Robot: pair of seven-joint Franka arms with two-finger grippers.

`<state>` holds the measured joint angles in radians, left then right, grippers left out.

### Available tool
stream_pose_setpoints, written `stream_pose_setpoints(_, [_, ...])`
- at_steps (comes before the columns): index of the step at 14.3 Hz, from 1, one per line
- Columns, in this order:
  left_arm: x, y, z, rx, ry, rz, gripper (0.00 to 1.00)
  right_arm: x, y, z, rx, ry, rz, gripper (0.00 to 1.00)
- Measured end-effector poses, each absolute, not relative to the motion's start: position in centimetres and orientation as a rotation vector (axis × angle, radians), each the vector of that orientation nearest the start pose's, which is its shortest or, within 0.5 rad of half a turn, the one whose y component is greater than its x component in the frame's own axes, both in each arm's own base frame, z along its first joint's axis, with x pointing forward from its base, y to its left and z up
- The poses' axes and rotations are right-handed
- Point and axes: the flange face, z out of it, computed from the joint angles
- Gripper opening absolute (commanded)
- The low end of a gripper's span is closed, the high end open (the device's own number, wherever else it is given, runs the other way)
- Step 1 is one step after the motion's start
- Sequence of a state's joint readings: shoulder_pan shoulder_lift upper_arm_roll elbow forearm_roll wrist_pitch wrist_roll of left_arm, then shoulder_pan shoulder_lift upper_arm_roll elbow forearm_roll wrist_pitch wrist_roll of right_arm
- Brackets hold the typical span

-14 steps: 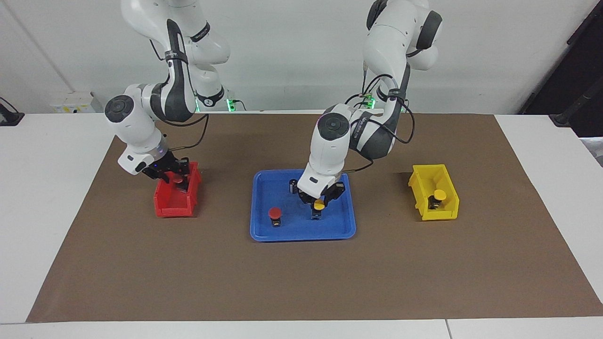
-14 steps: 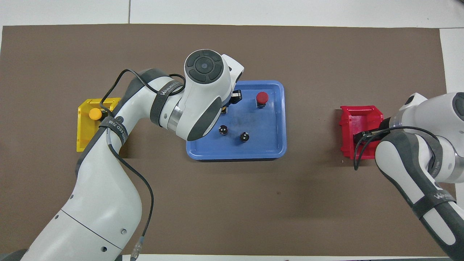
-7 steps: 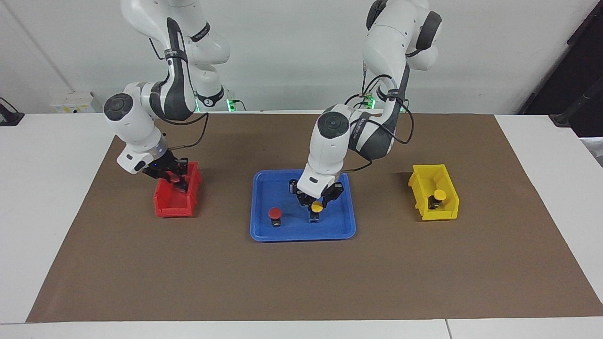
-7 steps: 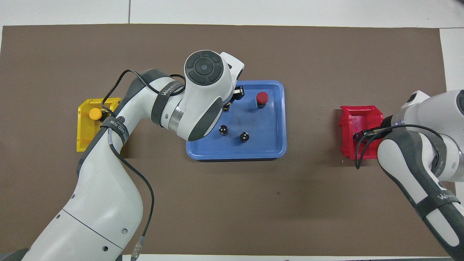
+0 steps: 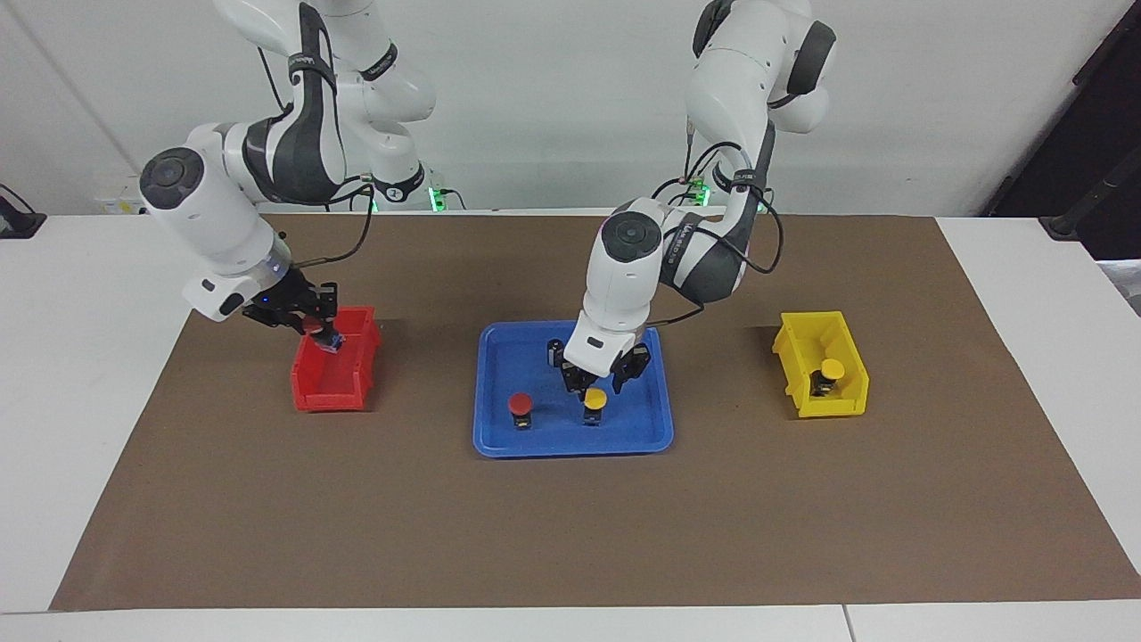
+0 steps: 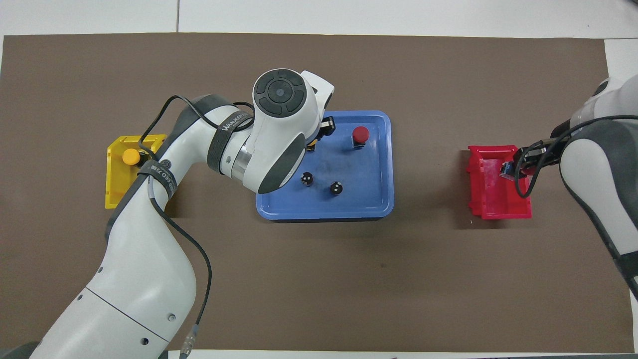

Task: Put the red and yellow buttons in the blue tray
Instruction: 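Release the yellow button in the tray while the right gripper grasps red, then carry the red button to the tray while the left gripper returns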

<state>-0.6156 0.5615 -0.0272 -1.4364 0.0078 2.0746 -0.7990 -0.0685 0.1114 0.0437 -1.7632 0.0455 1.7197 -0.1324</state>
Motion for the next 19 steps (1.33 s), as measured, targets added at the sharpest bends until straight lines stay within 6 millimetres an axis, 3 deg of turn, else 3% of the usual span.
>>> stream_pose_setpoints(3, [58.7, -41.4, 38.4, -3.156, -0.28, -0.097, 1.0, 60.3, 3.5, 51.7, -3.078, -0.09, 0.248, 0.07])
stream_pose_setpoints(5, [60.2, -38.7, 41.9, -3.143, -0.348, -0.133, 1.0, 61.5, 7.3, 52.2, -3.086, -0.049, 0.239, 0.04])
stream_pose_setpoints(8, [62.1, -29.7, 48.5, -3.105, -0.396, -0.097, 1.0, 62.5, 14.1, 52.7, -3.092, 0.046, 0.179, 0.01])
stream_pose_setpoints(11, [63.1, -19.4, 51.6, -3.098, -0.322, 0.002, 1.0, 63.2, 20.3, 53.3, -3.073, 0.147, 0.124, 0.01])
stream_pose_setpoints(13, [62.7, -13.8, 51.1, -3.116, -0.212, 0.071, 1.0, 64.2, 24.3, 52.3, -3.056, 0.255, 0.108, 0.01])
stream_pose_setpoints(16, [60.8, -6.7, 50.5, -3.154, -0.092, 0.149, 1.0, 65.9, 30.6, 47.9, -3.027, 0.39, 0.096, 0.01])
stream_pose_setpoints(17, [60.0, -4.9, 51.0, -3.162, -0.092, 0.153, 1.0, 66.3, 32.1, 46.4, -3.017, 0.419, 0.086, 0.01])
stream_pose_setpoints(19, [57.9, -3.8, 52.4, -3.169, -0.092, 0.162, 1.0, 66.8, 33.4, 44.5, -3.007, 0.444, 0.078, 0.02])
